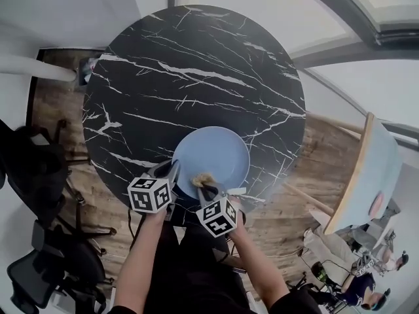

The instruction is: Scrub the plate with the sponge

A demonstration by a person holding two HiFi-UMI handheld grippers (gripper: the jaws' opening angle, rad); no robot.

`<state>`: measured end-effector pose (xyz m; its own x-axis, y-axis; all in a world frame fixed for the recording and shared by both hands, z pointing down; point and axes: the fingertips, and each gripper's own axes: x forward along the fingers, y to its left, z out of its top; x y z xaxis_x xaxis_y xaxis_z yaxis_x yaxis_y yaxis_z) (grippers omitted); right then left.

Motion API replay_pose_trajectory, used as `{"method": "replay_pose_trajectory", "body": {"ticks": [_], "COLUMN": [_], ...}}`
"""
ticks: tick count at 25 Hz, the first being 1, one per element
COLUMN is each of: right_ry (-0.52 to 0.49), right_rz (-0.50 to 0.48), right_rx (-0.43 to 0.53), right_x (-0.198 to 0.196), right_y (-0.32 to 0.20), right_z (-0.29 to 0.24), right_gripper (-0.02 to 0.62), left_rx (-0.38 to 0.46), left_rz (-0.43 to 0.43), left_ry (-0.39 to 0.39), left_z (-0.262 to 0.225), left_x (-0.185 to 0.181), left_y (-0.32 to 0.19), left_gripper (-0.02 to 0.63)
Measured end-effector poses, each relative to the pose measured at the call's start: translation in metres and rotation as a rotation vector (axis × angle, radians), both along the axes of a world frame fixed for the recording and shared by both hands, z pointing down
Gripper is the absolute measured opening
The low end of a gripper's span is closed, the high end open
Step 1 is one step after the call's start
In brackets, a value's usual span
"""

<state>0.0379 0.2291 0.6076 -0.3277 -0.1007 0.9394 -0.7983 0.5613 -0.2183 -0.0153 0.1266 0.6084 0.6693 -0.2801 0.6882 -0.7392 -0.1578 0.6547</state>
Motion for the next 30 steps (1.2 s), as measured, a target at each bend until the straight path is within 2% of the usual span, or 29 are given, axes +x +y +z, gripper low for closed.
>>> {"method": "replay_pose_trajectory", "body": {"ticks": [7,14,17,24,30], "right_ry": [0.002,0.124,0.14,0.167,0.238], "right_rz": [0.065,0.019,0.039,0.05,0.041], "right_rx": [-0.034,-0.014,-0.015,-0.012,0.027], "right_x": [0.04,0.078,0.093,0.102,0.114], "right_y": [-0.003,-0.018,-0.025,-0.04,-0.058], "right_z": [-0.001,0.0,0.001,0.0,0.001], "right_gripper": [0.023,0.023,0.023,0.023,0.023], "left_rx": [0.002,0.002,0.004,0.009,0.012], "left_rz": [0.01,0.019,0.021,0.03,0.035], "left_ry": [-0.001,-0.014,-0.018,-0.03,-0.031], "left_z": [0.001,0.001,0.001,0.001,0.0], "left_x": [0.002,0.0,0.002,0.002,0.003], "left_y": [0.0,0.0,0.001,0.001,0.002], "left_gripper": [0.02,0.021,0.021,0.028,0.03]}}
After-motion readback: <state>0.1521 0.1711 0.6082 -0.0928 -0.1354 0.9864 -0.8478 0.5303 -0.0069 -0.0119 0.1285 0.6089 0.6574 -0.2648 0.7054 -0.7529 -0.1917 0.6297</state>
